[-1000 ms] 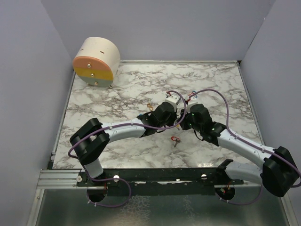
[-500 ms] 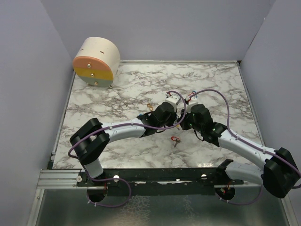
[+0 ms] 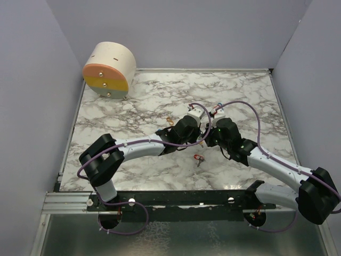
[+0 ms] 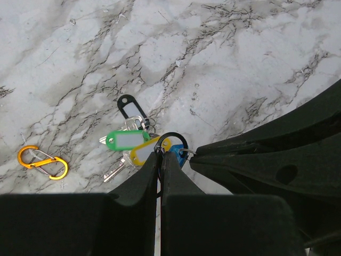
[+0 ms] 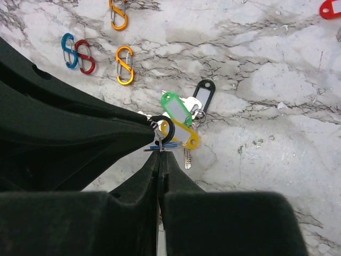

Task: Put the keys on the keyring

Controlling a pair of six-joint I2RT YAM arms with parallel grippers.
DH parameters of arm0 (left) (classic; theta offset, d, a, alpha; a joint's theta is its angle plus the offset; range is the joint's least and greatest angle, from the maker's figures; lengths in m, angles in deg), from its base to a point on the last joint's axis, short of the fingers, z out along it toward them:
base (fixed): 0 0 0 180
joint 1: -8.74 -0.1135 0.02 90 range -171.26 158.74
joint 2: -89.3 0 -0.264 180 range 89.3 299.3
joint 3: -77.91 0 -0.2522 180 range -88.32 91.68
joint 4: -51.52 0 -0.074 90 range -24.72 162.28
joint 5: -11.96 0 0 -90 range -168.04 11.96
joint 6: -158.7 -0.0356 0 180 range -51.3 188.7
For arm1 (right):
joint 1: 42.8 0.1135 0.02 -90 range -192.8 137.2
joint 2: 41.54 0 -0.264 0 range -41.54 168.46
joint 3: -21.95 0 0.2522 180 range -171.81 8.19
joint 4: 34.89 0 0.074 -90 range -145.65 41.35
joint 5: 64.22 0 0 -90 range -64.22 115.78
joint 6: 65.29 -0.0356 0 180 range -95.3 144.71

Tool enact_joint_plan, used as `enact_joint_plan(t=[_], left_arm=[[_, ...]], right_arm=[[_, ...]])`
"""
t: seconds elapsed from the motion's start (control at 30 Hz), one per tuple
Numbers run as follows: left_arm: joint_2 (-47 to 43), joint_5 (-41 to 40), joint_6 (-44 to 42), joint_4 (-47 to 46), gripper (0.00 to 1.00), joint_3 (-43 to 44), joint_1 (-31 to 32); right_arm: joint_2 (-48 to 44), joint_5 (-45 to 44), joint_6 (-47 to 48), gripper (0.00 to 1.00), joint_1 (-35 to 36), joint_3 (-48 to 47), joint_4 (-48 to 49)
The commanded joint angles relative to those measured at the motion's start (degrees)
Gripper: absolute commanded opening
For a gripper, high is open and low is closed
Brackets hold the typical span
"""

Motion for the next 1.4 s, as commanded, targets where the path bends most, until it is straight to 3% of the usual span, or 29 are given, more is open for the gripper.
enact_joint_plan(t=[0.0,0.8,0.97,1.23,1.37], left_arm=[[-0.4,1.0,-0.2,-0.5,0.00,0.2,0.5],[-1.8,2.3,-0.6,-0.8,0.01,-1.4,0.6],[-2.5,1.8,-0.5,-0.8,0.16,-1.9,0.6],[-3.2,-0.3,-0.4,0.0,0.51,-2.4,0.6],[-4.3,-2.3,-0.1,0.3,0.61,-3.1,0.6]], right_arm=[[-1.2,-2.4,0.0,0.01,0.4,-0.1,0.9],[-2.7,-7.1,-0.9,0.01,0.3,-0.1,-0.8],[-3.2,-7.9,-1.1,0.01,0.4,-0.1,-1.3],[-3.7,-9.4,-1.5,0.01,0.4,-0.4,-2.4],[-3.7,-10.1,-1.8,0.01,0.4,-0.5,-2.8]])
